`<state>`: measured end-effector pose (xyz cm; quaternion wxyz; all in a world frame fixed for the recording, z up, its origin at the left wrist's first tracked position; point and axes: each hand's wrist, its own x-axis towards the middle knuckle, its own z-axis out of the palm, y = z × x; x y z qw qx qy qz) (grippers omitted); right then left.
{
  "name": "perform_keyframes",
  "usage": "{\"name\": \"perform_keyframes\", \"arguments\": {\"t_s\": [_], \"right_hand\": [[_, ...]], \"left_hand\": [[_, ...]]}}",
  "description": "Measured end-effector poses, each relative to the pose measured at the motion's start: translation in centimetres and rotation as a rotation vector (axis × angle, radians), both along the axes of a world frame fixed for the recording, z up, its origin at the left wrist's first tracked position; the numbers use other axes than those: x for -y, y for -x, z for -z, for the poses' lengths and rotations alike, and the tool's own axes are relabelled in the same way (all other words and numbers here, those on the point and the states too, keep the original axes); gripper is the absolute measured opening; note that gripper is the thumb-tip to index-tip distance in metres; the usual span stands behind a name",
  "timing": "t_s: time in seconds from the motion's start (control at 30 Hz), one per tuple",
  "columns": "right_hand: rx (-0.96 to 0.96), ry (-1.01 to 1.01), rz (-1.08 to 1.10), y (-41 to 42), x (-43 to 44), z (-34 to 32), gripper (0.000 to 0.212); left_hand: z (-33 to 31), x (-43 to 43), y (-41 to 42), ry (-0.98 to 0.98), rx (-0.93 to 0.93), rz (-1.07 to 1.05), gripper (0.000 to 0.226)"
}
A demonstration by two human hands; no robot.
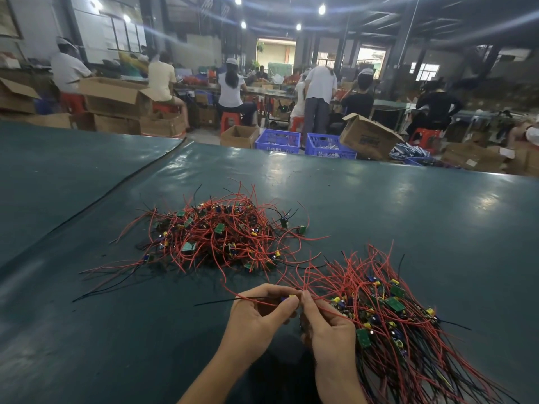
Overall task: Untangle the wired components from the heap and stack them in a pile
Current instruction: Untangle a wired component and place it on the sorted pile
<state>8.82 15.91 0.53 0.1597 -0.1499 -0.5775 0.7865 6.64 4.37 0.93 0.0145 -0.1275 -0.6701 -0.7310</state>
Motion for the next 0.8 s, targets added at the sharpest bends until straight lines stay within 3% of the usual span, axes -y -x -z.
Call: {"name": "perform_keyframes", "arguments": {"t_s": [0.33,0.6,0.8], "right_hand": [[-0.004,0.272,0.192,0.1,-2.7,-0.6,0.016],[-0.004,0.171,0.155,-0.1,-1.4,-0.6,0.018],[-0.009,-0.051,-0.011,-0.2,0.4,0.0,0.018]], "left_hand": [[-0.5,1.0,0.4,-0.153,0.033,-0.051,0.007],[-0.5,1.1,0.5,-0.190,0.041,-0.050,0.016],[-0.4,0.5,0.0,-0.090,0.016,0.016,0.008]]}}
